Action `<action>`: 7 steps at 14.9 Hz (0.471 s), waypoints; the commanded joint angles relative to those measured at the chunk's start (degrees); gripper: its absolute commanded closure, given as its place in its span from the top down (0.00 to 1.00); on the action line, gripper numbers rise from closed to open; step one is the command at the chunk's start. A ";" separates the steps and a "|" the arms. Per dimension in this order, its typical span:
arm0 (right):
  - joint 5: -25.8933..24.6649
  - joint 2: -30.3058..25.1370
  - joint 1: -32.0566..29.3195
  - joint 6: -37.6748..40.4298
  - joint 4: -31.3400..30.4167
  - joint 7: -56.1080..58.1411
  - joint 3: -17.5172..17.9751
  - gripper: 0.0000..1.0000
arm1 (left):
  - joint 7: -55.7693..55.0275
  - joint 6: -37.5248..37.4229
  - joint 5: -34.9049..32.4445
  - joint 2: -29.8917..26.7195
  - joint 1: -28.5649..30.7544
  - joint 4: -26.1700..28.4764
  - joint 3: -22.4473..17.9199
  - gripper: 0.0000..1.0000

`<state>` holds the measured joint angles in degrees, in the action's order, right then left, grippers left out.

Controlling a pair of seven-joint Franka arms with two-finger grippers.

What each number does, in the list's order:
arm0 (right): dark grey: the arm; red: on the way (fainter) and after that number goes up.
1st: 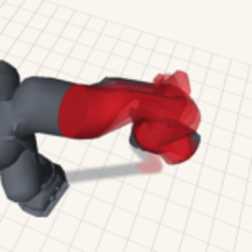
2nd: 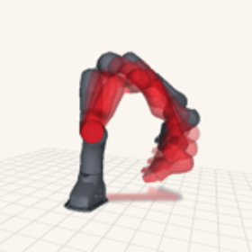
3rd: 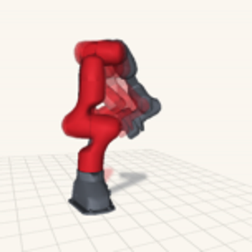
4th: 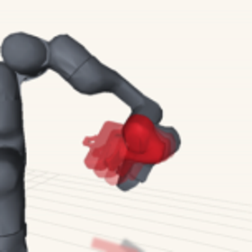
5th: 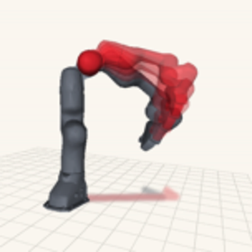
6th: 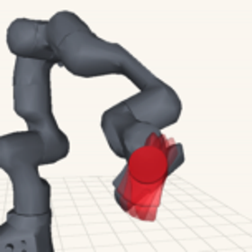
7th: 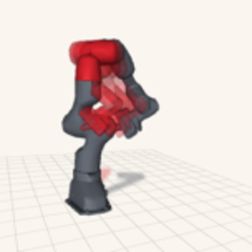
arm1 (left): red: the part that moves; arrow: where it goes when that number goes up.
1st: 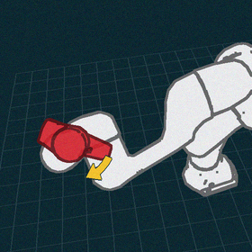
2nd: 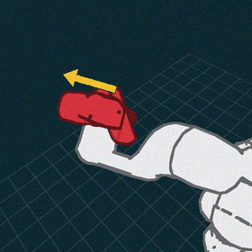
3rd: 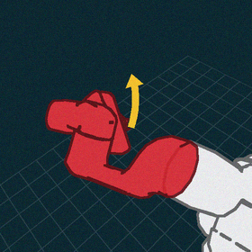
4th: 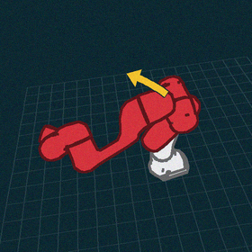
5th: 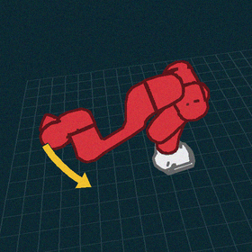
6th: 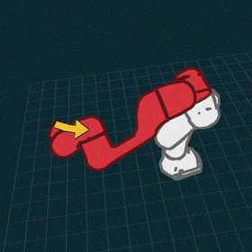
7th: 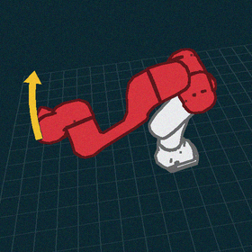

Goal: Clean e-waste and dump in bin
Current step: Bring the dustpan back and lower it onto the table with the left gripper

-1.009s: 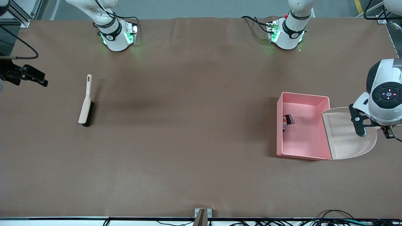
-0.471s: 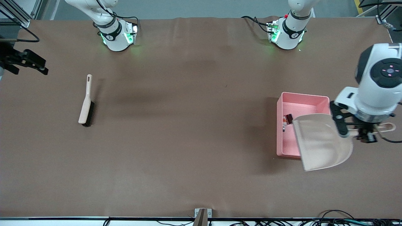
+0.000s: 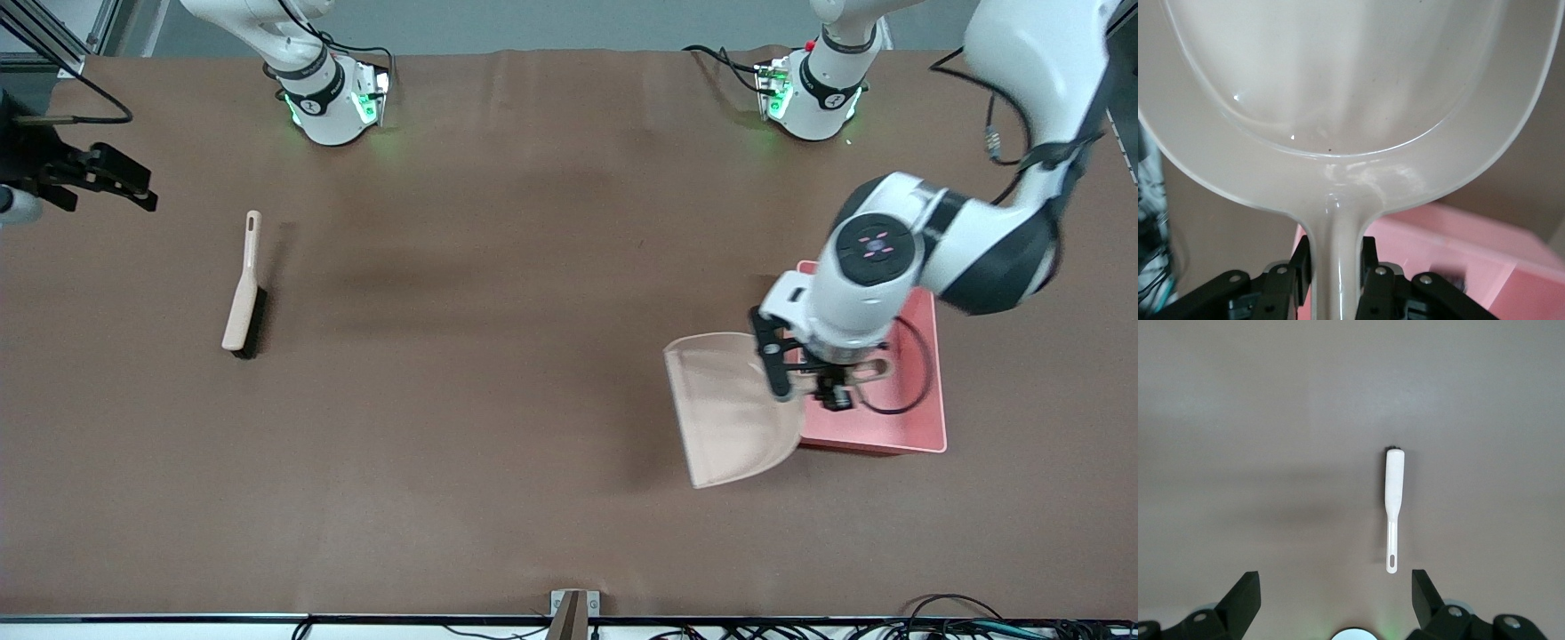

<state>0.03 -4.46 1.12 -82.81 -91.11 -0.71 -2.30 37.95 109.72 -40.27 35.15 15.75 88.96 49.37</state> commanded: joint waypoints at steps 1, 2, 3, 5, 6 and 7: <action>1.73 -0.55 -0.32 0.72 0.75 0.71 -2.36 1.00 | -6.80 2.59 0.19 5.52 -3.87 -2.65 -0.06 0.00; 1.73 -0.46 -0.76 0.72 1.36 0.62 -2.45 1.00 | -8.75 3.64 -0.07 7.11 -4.58 -2.65 -0.06 0.00; 1.47 -0.37 -0.68 0.90 2.07 -0.07 -2.45 1.00 | -9.37 4.44 -0.33 8.17 -5.72 -2.57 -0.15 0.00; 1.12 -0.46 -0.15 0.81 2.25 -0.87 -2.10 1.00 | -8.68 5.23 -1.73 10.63 -8.18 -2.65 -1.64 0.01; 0.59 -0.46 0.11 0.55 2.51 -0.87 -2.09 1.00 | -8.42 5.24 -2.27 10.90 -9.50 -2.65 -2.26 0.01; 0.24 -0.46 0.29 0.37 2.60 -0.78 -2.09 1.00 | -8.24 5.24 -2.62 10.99 -10.90 -2.57 -2.96 0.01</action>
<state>0.85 -4.53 1.04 -82.70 -89.13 -0.61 -4.73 29.22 115.00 -41.58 45.37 7.67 88.15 47.76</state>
